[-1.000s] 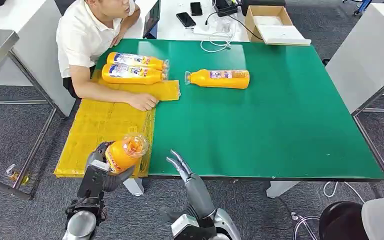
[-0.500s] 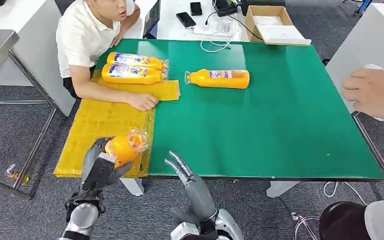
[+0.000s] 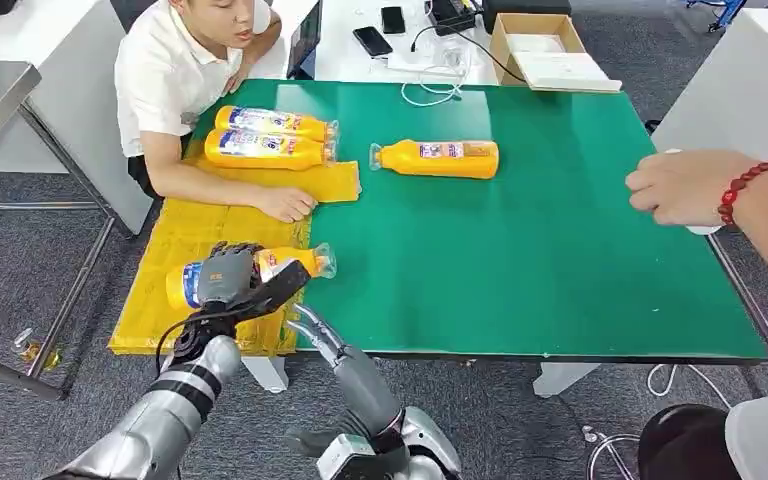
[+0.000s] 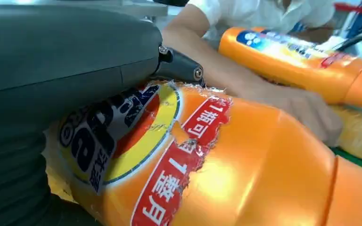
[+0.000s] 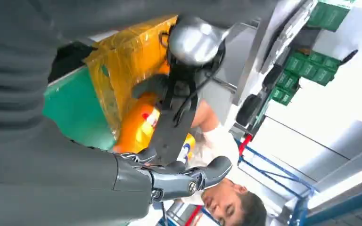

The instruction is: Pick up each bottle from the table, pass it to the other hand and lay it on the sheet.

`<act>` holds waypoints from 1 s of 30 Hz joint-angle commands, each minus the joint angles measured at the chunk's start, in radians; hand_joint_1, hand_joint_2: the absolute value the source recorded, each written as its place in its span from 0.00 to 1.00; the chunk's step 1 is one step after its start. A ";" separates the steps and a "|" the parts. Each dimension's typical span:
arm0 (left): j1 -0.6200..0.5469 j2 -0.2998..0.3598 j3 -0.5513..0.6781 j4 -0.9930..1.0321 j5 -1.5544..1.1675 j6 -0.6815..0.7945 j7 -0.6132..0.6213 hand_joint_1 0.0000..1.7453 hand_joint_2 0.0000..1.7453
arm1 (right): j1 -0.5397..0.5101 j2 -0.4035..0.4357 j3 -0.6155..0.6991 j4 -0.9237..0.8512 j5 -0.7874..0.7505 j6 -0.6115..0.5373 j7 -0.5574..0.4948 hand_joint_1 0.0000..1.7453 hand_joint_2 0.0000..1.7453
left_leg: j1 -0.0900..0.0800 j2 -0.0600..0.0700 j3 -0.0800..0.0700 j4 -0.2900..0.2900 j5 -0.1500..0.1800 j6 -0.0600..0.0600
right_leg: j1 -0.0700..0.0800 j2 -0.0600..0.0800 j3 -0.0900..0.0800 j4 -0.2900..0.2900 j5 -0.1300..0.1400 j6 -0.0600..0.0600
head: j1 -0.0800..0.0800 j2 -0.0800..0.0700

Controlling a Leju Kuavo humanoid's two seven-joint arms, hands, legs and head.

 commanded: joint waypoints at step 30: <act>-0.108 0.003 0.318 0.291 0.385 -0.583 -0.175 0.00 1.00 | -0.116 0.032 0.013 0.315 -0.066 -0.065 -0.059 0.00 1.00 | -0.001 0.001 0.017 -0.003 0.000 -0.002 | 0.000 0.002 0.015 0.000 -0.001 -0.002 | -0.001 0.000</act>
